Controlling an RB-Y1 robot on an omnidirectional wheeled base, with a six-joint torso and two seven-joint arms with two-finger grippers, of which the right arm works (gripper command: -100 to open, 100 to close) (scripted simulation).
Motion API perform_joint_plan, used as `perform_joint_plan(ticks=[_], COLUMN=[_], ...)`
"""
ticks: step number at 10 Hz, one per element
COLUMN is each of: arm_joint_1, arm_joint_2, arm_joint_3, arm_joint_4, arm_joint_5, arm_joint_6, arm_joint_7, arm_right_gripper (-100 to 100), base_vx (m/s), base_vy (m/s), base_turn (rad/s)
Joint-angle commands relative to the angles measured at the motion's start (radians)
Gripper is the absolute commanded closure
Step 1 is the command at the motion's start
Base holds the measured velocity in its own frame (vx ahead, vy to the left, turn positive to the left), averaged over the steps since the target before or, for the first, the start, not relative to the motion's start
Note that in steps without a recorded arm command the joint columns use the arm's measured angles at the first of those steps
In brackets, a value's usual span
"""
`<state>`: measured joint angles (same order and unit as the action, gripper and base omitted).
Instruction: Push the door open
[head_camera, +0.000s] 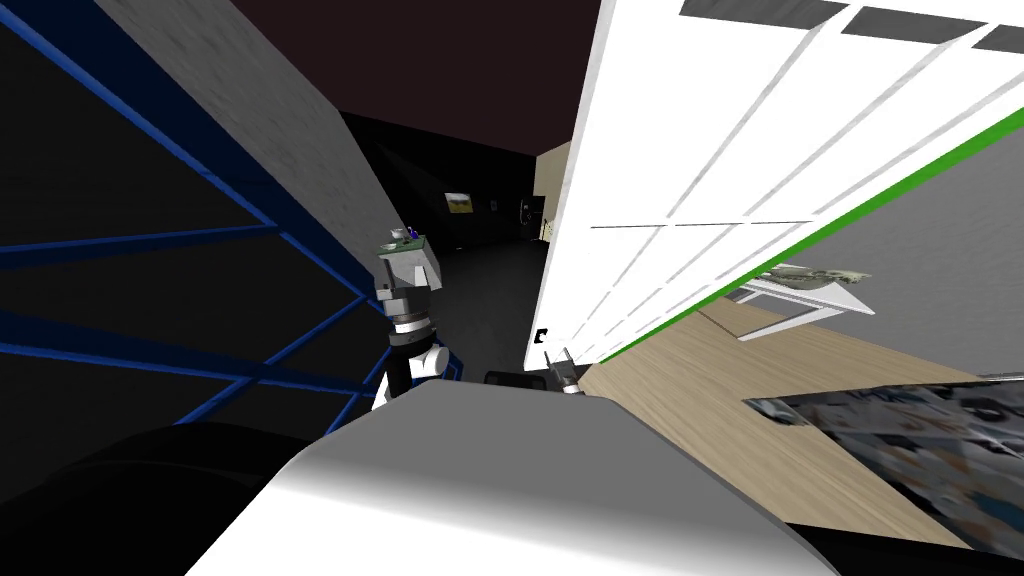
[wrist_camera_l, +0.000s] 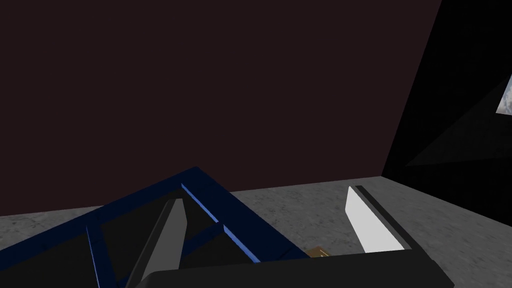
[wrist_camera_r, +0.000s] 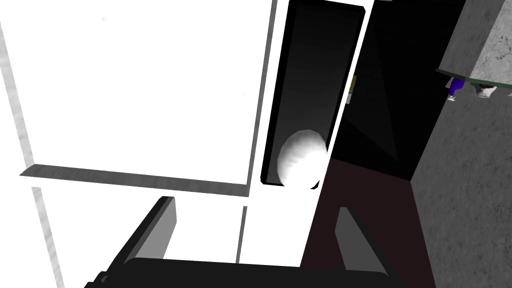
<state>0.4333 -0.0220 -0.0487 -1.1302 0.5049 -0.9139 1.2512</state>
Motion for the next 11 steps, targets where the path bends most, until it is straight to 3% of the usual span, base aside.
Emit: perform_joint_plan(ticks=[1,3,4,5,10,11], arm_joint_1=[-0.009,-0.020,-0.010,-0.010,-0.010,0.000], arm_joint_2=[0.013,0.056,0.044,0.044,0.044,0.025], arm_joint_3=[-0.002,-0.004,-0.003,-0.003,-0.003,0.015], arm_joint_4=[0.000,0.002,-0.005,-0.005,-0.005,-0.007], arm_joint_5=[-0.001,-0.002,-0.001,-0.001,-0.001,-0.031], arm_joint_6=[0.011,0.020,0.021,0.021,0.021,0.019], arm_joint_7=[0.004,0.008,0.005,0.005,0.005,0.029], arm_right_gripper=[-100,-100,-100,100,100,-100], base_vx=[0.264,0.168,0.043,-0.004,-0.010,-0.021], base_vy=[0.011,0.074,0.048,-0.006,-0.010,-0.011], base_turn=[0.030,-0.005,0.001,-0.004,0.001,0.015])
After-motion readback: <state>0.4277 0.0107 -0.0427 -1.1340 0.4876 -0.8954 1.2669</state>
